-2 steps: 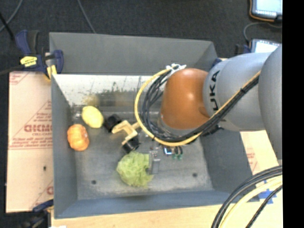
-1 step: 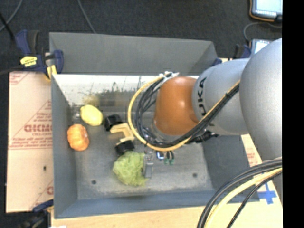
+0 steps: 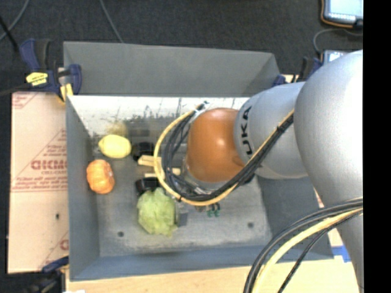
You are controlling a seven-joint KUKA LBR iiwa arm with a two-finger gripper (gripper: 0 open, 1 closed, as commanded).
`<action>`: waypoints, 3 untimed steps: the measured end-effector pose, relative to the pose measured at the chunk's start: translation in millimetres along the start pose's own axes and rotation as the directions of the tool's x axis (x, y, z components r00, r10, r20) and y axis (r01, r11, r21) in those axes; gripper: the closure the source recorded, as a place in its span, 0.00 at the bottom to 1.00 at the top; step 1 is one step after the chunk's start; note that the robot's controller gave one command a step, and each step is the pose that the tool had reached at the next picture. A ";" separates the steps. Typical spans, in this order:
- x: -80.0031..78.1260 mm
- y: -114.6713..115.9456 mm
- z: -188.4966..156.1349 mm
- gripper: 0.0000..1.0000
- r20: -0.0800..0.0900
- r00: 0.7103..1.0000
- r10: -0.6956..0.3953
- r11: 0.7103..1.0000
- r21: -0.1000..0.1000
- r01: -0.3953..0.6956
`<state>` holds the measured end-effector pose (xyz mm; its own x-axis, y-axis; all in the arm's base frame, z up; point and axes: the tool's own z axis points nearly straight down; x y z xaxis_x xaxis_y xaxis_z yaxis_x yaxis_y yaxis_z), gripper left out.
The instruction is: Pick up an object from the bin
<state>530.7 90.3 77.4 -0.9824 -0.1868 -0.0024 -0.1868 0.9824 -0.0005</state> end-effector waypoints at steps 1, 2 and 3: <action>0.0 0.1 0.0 1.00 0.000 1.000 0.000 1.000 0.000 0.000; -5.8 12.5 -37.2 1.00 -0.005 0.999 0.037 0.999 0.000 -0.037; -14.9 23.7 -72.9 1.00 0.002 0.995 0.103 0.995 -0.001 -0.103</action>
Offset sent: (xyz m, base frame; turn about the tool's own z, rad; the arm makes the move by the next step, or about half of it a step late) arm 0.0074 0.0231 0.0630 0.0587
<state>540.7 116.3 150.3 -0.9964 -0.0850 -0.0040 -0.0850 0.9964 0.0011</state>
